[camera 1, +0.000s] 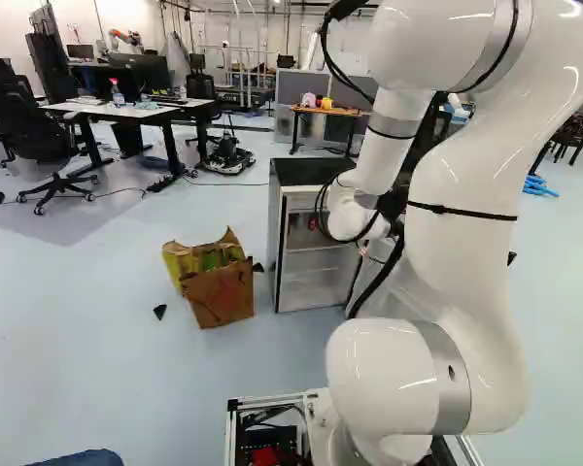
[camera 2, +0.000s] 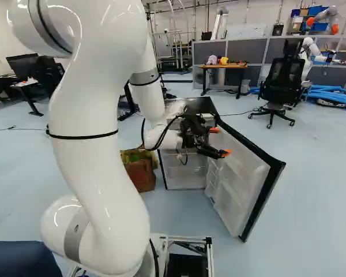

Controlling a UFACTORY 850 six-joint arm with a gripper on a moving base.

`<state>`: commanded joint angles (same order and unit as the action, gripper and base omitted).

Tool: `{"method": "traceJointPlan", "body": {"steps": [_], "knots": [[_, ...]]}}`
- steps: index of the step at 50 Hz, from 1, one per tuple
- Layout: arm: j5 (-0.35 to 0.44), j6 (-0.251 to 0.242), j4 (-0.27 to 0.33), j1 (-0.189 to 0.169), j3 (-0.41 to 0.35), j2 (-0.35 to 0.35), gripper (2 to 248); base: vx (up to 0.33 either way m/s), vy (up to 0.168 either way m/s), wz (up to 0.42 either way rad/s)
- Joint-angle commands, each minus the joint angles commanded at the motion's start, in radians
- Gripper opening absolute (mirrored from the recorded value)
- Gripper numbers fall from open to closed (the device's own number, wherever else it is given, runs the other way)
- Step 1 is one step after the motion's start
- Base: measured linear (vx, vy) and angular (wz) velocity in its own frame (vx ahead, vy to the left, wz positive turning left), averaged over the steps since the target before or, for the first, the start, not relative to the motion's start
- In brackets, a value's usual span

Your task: Grab a drink from the fridge

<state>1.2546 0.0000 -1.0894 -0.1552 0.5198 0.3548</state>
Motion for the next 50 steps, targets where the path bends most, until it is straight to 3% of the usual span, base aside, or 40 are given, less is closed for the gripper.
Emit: {"method": "traceJointPlan", "body": {"steps": [24,50], "knots": [[0.000,0.000,0.252,0.042,-0.139,-0.104,247,0.000,0.000,0.000],[0.000,0.000,0.529,0.044,-0.147,-0.110,247,0.000,0.000,0.000]]}}
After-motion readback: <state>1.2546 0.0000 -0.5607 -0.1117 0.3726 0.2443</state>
